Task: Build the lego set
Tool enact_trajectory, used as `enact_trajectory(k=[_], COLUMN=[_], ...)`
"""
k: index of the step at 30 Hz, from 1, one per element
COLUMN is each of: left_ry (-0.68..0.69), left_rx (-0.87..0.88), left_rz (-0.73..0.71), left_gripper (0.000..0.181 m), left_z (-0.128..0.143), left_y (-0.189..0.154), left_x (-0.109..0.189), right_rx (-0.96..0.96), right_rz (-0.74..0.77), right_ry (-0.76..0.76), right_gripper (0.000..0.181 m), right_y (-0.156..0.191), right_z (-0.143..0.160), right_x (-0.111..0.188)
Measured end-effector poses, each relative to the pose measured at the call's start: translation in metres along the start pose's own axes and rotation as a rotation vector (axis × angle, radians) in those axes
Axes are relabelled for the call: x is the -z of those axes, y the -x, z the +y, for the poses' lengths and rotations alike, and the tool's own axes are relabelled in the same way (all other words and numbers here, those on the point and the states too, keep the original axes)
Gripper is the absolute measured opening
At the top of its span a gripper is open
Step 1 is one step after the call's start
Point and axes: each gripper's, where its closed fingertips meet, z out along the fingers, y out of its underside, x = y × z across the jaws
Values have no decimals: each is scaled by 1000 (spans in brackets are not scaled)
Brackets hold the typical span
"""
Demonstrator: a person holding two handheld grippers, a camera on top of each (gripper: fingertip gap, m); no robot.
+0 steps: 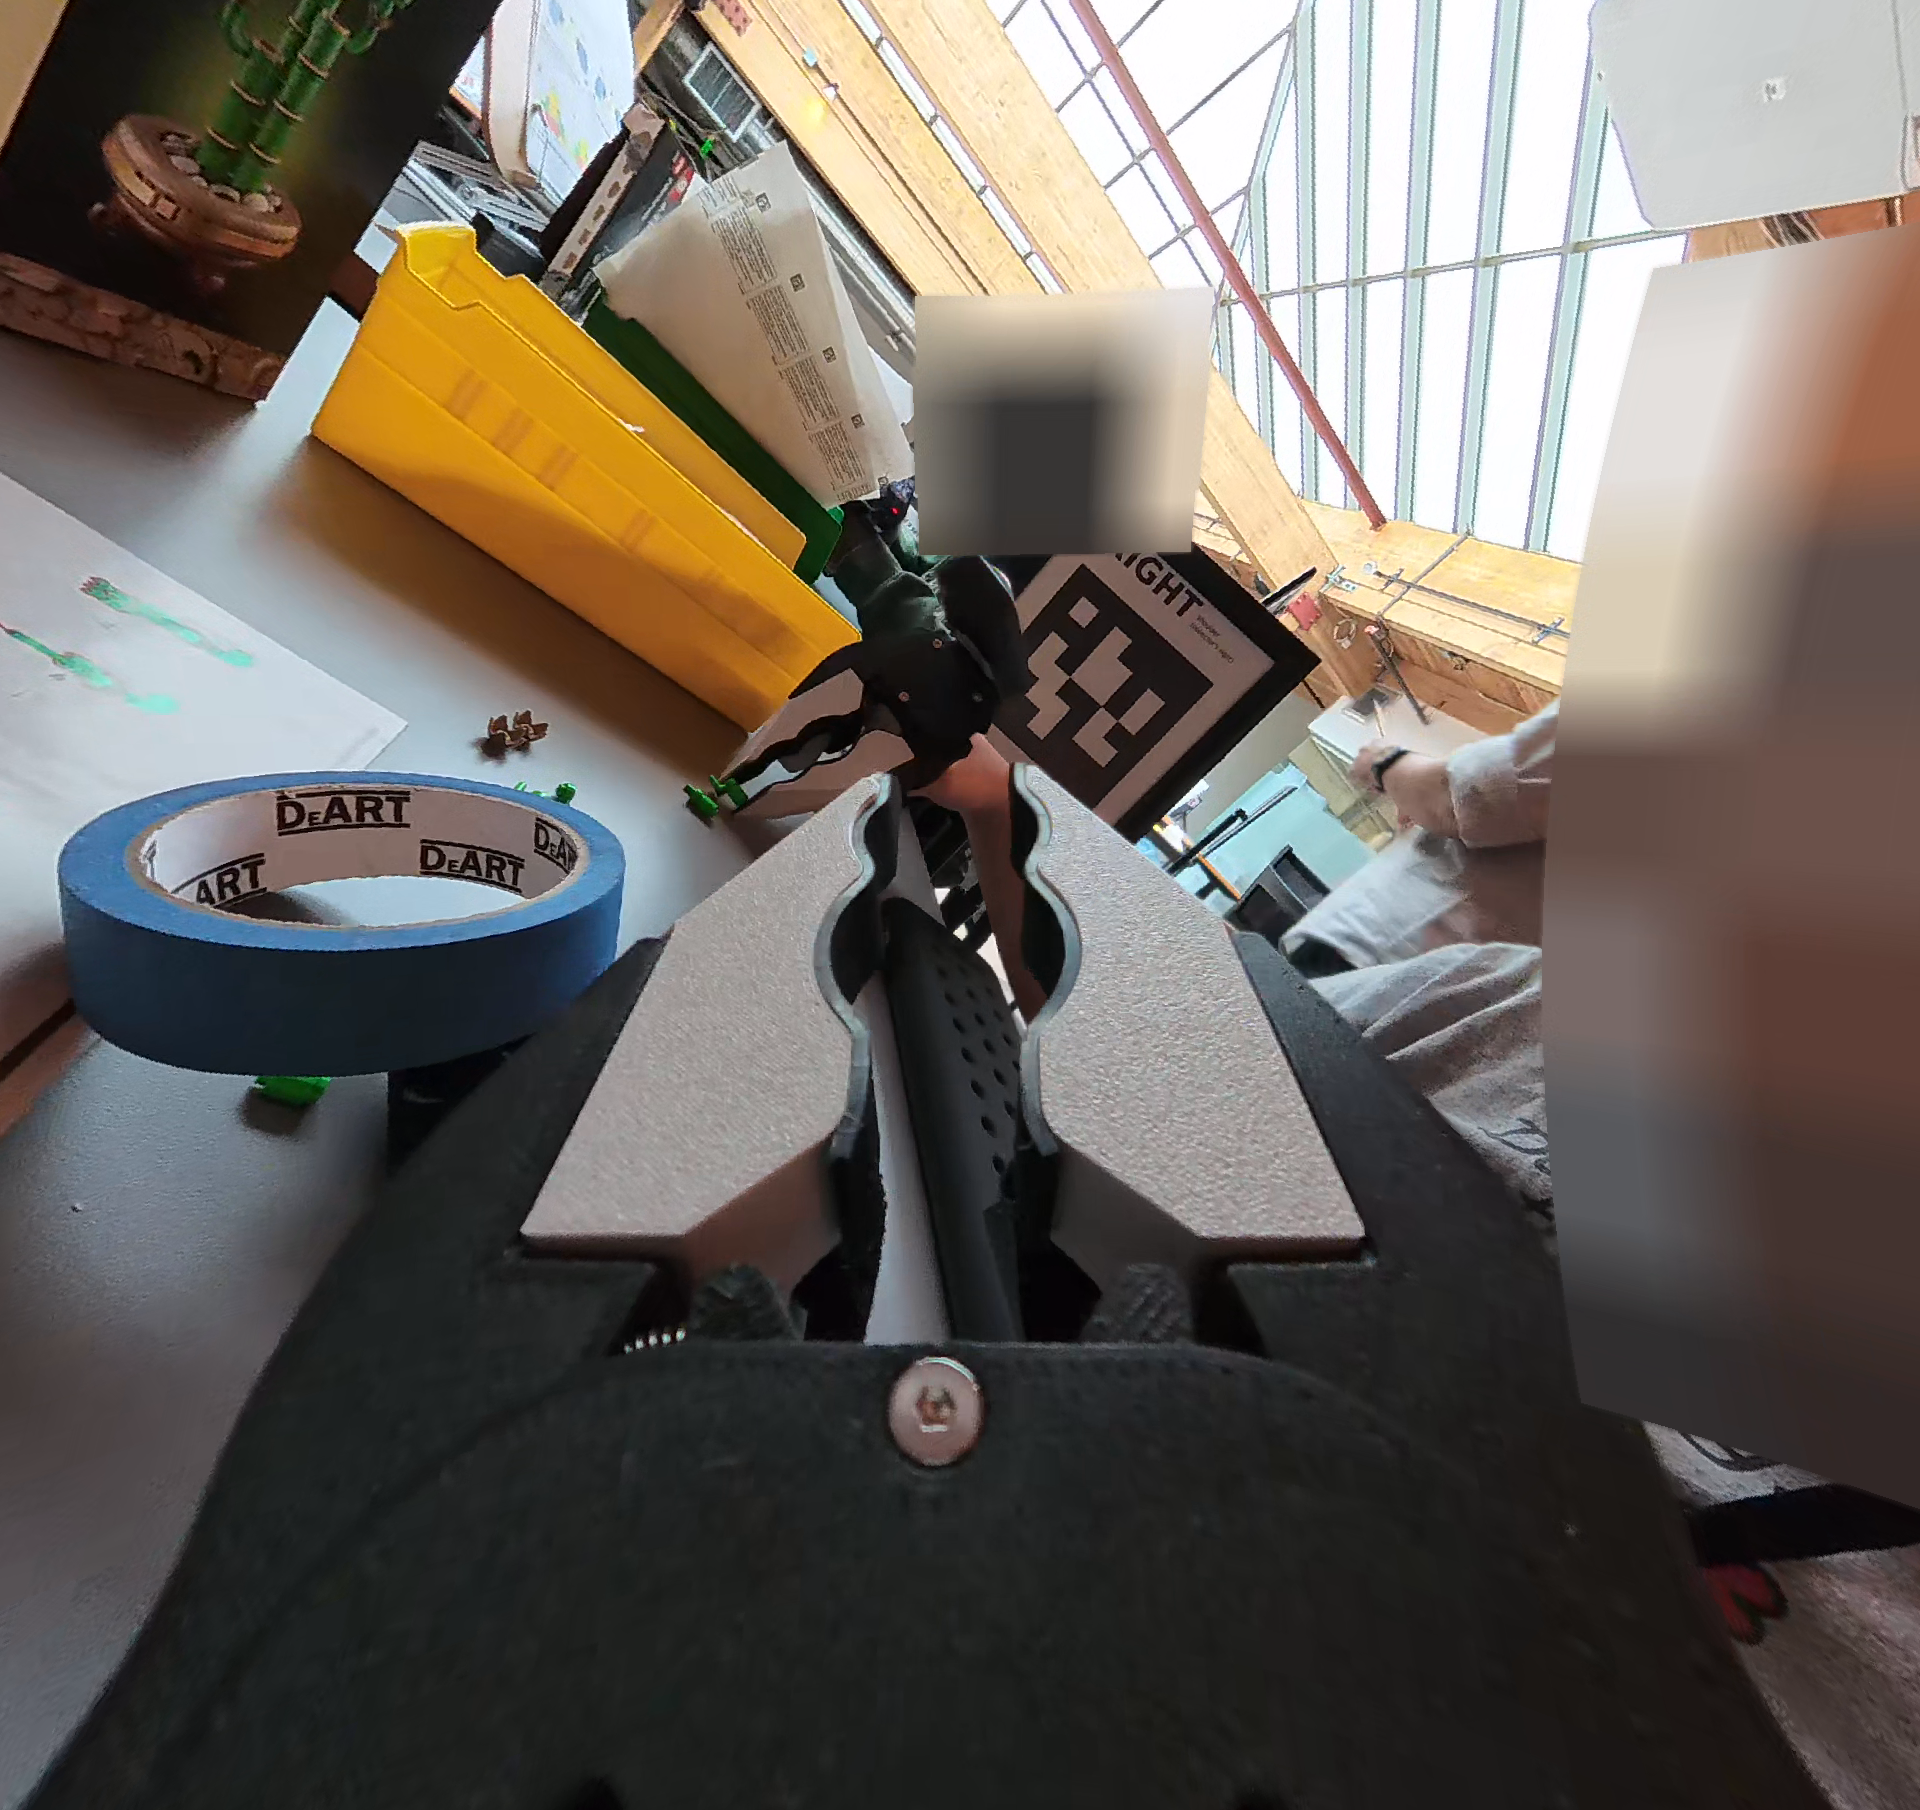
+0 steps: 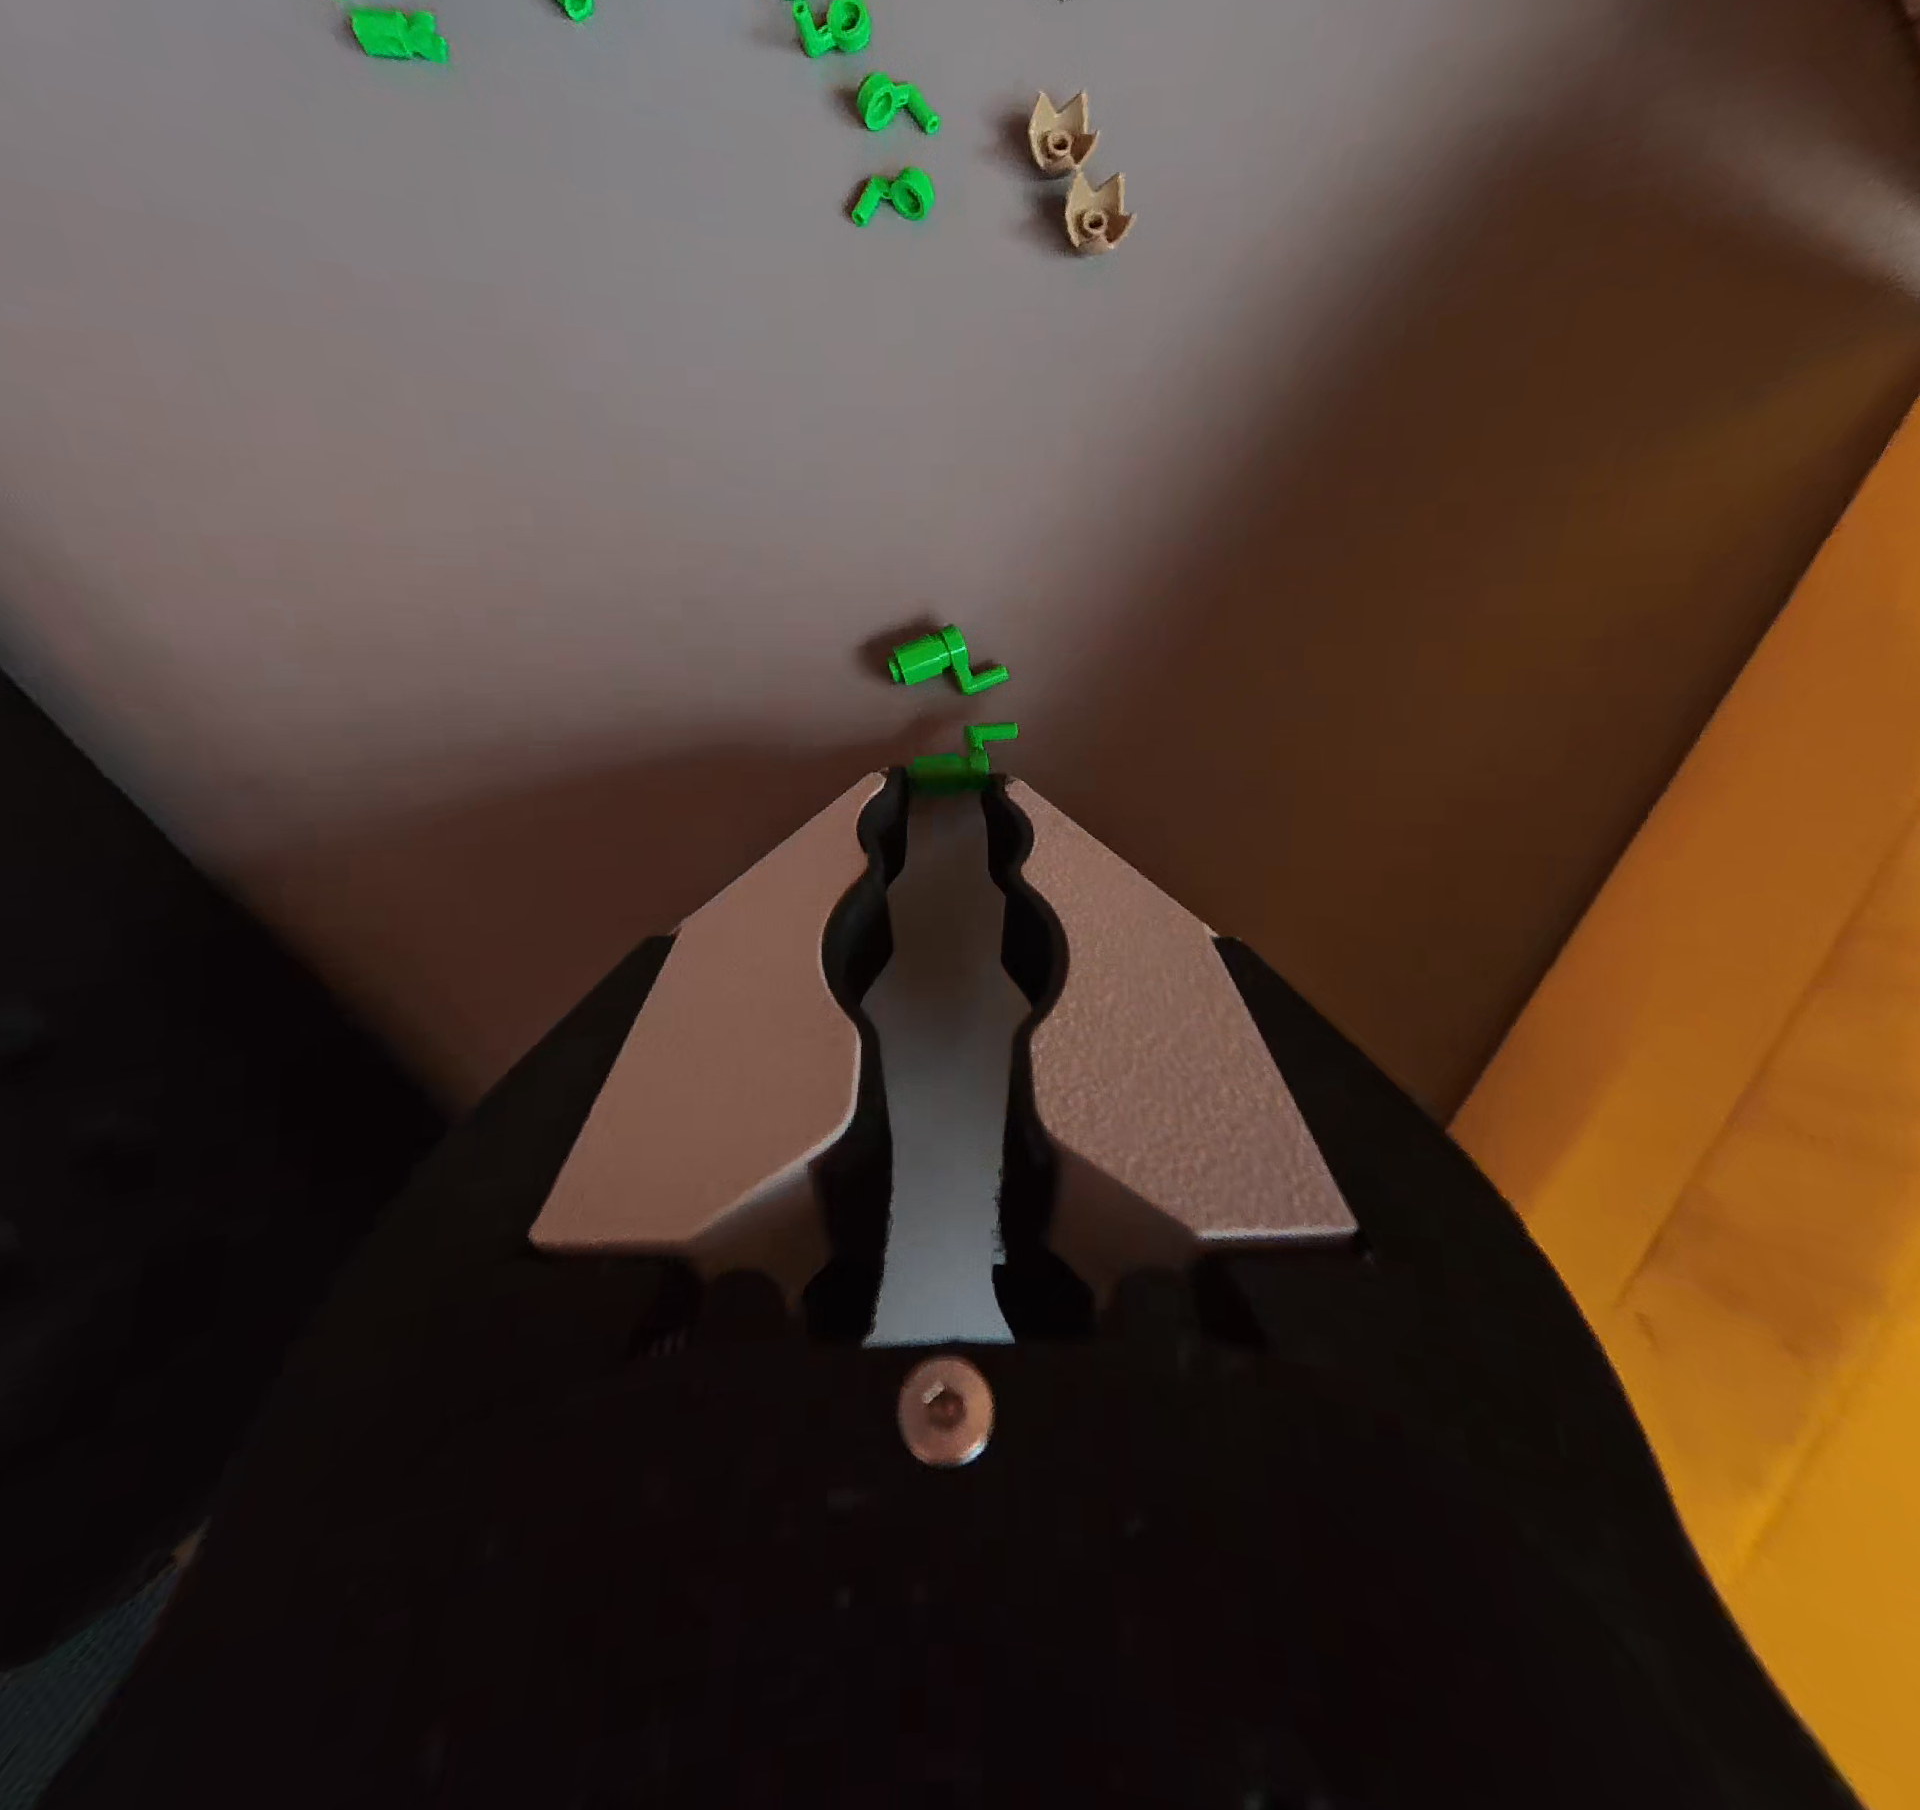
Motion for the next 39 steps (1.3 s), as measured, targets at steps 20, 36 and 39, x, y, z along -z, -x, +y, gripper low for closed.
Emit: enact_trajectory(k=[20,36,39], left_ry=[12,22,19], left_rx=[-13,-21,-21], left_rz=[-34,-42,-43], left_gripper=[17,17,17], left_z=[1,3,3], left_y=[3,7,8], left_x=[3,3,4], right_rx=[30,42,43], right_rz=[-72,-89,-84], right_ry=[128,218,216], right_gripper=[13,14,14], right_y=[2,2,2], right_z=[-1,1,1], right_x=[-2,-2,-2])
